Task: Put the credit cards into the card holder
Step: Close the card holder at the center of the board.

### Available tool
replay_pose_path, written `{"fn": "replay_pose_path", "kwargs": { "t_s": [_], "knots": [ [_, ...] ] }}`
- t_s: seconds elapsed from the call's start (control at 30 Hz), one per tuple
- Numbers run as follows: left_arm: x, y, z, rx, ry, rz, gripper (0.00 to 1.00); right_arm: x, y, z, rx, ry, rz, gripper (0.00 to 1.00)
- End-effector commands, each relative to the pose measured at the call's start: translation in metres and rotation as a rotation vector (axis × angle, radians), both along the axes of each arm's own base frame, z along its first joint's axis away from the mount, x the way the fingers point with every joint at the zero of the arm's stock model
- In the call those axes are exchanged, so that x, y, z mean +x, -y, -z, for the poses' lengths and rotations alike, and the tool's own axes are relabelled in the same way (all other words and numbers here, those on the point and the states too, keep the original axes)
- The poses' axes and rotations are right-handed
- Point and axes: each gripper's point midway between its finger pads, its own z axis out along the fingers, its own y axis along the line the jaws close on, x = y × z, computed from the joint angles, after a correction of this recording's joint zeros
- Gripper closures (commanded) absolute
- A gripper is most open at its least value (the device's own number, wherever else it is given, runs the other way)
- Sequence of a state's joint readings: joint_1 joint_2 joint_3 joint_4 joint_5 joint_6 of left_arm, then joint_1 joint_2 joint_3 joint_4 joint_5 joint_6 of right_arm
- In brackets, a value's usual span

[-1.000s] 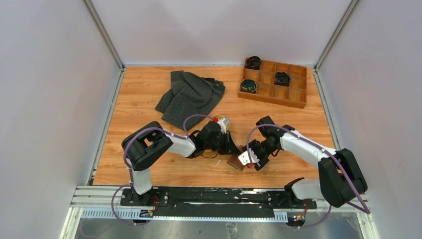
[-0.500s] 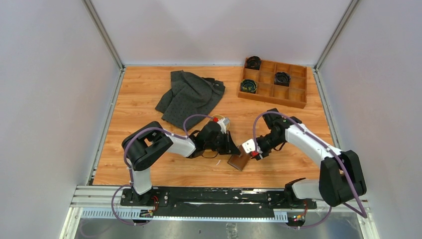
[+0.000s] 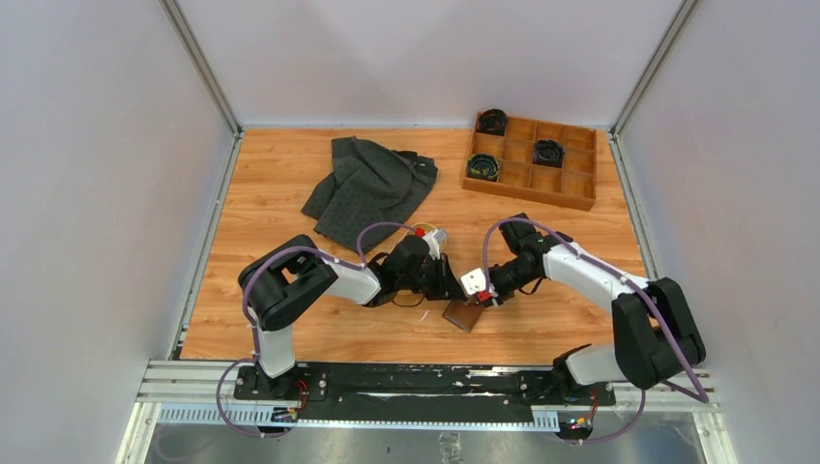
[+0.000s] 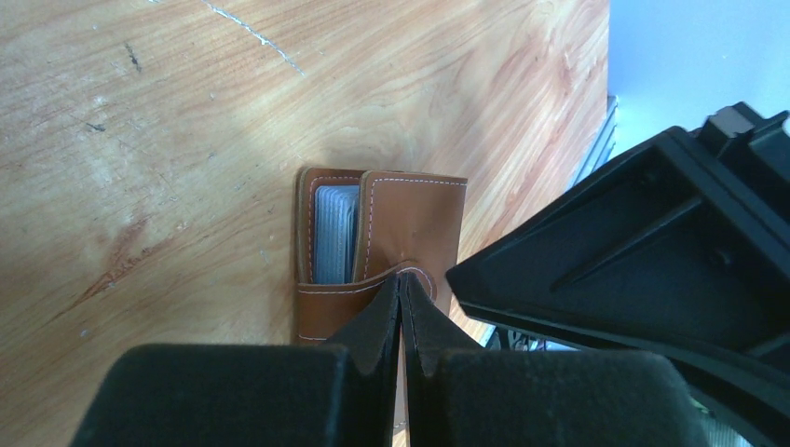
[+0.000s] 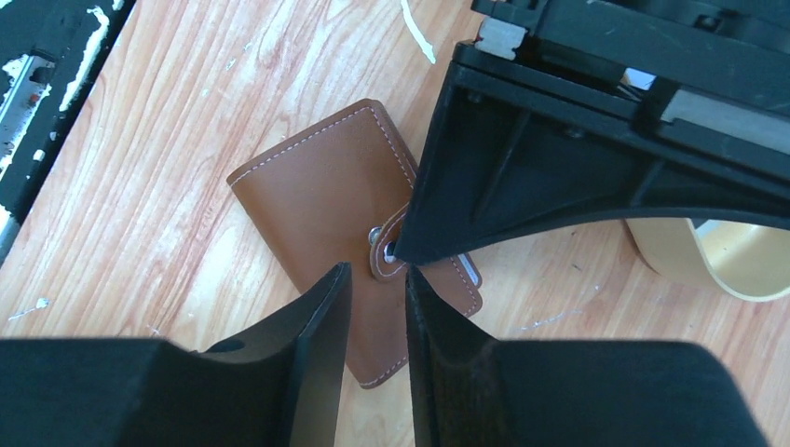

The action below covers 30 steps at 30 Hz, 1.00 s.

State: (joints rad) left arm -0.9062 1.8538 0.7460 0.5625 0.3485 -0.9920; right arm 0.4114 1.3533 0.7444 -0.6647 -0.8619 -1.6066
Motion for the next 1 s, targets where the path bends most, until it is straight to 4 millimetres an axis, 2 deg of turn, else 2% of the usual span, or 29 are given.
{"fn": "replay_pose_path", "kwargs": {
  "t_s": [0.0, 0.4, 0.83, 0.97],
  "knots": [
    [-0.034, -0.045, 0.076, 0.268, -0.133, 0.027, 0.97, -0.003, -0.003, 0.017, -0.034, -0.018, -0.006, 0.70],
    [-0.034, -0.044, 0.076, 0.265, -0.133, 0.031, 0.97, -0.009, 0.000, 0.031, -0.082, 0.020, -0.032, 0.72],
    [-0.035, -0.043, 0.074, 0.255, -0.136, 0.033, 0.96, -0.008, 0.000, 0.038, -0.086, 0.081, -0.010, 0.88],
    [-0.033, -0.041, 0.069, 0.245, -0.126, 0.035, 0.90, -0.008, 0.000, 0.038, -0.077, 0.096, -0.006, 1.00]
  ]
}}
